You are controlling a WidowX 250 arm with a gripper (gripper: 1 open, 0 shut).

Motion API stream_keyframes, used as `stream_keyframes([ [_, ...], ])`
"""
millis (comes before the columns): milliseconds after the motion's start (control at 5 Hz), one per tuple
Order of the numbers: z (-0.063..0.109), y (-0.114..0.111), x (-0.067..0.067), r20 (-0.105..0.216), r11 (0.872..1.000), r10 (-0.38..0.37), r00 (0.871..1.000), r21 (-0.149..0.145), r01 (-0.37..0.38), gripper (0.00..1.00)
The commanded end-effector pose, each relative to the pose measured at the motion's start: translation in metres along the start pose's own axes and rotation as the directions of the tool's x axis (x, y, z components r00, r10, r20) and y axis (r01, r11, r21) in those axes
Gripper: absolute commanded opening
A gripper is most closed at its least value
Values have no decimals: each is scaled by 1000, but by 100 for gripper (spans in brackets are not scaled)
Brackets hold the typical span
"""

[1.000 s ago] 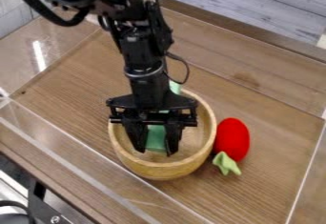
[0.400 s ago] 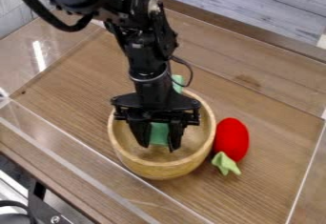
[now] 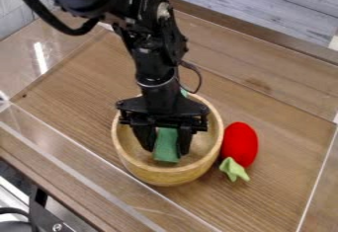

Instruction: Put the green block in the brown bowl

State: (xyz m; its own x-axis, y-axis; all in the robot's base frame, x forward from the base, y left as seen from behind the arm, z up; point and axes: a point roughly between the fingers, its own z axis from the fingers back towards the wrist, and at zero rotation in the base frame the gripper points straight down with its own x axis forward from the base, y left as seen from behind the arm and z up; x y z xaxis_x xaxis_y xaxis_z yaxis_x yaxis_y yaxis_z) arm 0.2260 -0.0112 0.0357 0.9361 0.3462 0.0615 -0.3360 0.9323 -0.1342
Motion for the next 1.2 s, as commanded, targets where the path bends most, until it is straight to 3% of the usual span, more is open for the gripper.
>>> stream_keyframes([
  [0, 8, -4, 6, 54, 1000, -15, 998, -5, 15, 0],
  [800, 12, -6, 11, 115, 999, -25, 993, 23, 23, 0],
  [1000, 21, -10, 13, 111, 1000, -23, 994, 18, 21, 100],
])
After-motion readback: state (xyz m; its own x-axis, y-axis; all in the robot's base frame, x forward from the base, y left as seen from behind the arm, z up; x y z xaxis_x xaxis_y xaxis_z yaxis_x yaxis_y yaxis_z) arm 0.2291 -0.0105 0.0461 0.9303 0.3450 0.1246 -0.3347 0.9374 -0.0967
